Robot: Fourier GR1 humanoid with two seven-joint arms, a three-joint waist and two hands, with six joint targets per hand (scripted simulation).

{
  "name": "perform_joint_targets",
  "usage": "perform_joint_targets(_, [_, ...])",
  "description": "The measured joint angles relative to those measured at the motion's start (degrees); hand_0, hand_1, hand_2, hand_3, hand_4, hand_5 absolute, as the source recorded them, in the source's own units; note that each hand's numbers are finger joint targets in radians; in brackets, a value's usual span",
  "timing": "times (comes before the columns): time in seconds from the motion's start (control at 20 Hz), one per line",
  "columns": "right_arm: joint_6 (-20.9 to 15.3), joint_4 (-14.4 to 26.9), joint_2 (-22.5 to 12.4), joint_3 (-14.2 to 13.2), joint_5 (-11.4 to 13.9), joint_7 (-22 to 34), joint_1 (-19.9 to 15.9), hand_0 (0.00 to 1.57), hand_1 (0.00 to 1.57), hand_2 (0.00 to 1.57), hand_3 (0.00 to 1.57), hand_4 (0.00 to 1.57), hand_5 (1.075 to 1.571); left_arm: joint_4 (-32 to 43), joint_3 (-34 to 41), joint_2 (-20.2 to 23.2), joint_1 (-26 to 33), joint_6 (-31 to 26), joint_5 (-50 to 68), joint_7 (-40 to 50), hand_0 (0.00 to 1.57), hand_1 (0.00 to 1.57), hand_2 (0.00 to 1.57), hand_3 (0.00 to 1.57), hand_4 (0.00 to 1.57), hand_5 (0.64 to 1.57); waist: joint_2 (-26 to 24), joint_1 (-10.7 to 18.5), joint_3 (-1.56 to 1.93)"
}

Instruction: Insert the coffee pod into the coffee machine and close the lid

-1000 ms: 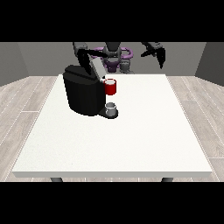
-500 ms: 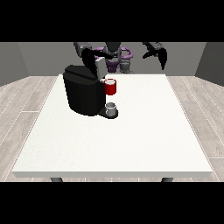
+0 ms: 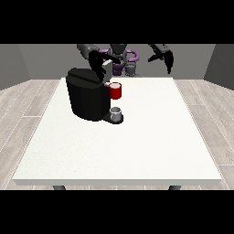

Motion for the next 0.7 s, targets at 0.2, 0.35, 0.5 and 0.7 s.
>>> perform_joint_targets(0.2, [-1.0,-1.0,-1.8,0.4,2.5,2.7,-1.3,0.00,0.00,0.00,0.00,0.30,1.571,0.0,-1.0,-0.7,-1.2,-0.2,-0.1,-0.5,0.00,0.00,0.00,0.00,0.38,1.571,1.4,1.7,0.29])
perform_joint_targets(0.35, [-1.5,-1.4,-3.4,0.3,4.0,4.7,-2.8,0.00,0.00,0.00,0.00,0.24,1.571,0.2,-1.3,-0.7,-1.9,-0.5,-0.1,-1.3,0.00,0.00,0.00,0.00,0.44,1.571,2.4,3.3,0.54])
perform_joint_targets(0.5, [-1.5,-2.9,-4.6,-0.1,4.9,7.6,-3.1,0.00,0.00,0.00,0.00,0.13,1.571,0.2,-1.7,-0.7,-3.0,-1.0,0.1,-1.1,0.00,0.00,0.00,0.00,0.40,1.571,3.3,4.8,0.77])
perform_joint_targets(0.7, [-0.8,-5.3,-6.8,-0.8,5.9,12.0,-3.4,0.00,0.00,0.00,0.00,0.00,1.571,0.6,-1.9,-0.3,-4.2,-2.0,0.3,-1.9,0.00,0.00,0.00,0.00,0.43,1.571,4.6,6.8,1.10])
